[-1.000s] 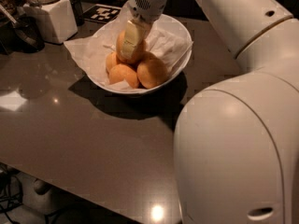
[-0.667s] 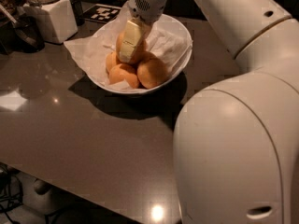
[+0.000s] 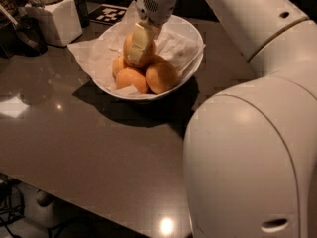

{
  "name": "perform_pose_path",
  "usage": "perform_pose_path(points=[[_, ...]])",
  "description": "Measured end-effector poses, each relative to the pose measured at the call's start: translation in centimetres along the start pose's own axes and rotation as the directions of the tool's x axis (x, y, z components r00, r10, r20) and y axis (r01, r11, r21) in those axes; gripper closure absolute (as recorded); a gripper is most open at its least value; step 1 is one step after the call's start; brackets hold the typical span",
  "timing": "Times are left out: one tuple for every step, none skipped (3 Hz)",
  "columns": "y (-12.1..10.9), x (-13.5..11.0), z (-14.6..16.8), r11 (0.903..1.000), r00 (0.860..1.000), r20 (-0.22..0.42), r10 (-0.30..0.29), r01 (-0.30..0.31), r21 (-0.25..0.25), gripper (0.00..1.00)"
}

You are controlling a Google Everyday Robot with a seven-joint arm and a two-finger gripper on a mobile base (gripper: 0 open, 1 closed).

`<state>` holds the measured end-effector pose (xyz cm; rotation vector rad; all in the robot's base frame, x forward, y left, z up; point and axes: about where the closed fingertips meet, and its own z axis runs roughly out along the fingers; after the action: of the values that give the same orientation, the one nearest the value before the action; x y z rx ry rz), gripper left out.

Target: Pick orange from white bowl

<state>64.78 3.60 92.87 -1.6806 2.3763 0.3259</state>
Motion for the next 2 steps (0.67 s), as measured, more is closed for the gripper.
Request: perform_pose_path(points=[[0.00,0.00,0.00,1.0000,1.000,0.000,0.000,0.000,0.000,0.64],[0.03,-0.15,-0.49,1.0000,1.000,0.000,0.000,0.000,0.000,0.87]])
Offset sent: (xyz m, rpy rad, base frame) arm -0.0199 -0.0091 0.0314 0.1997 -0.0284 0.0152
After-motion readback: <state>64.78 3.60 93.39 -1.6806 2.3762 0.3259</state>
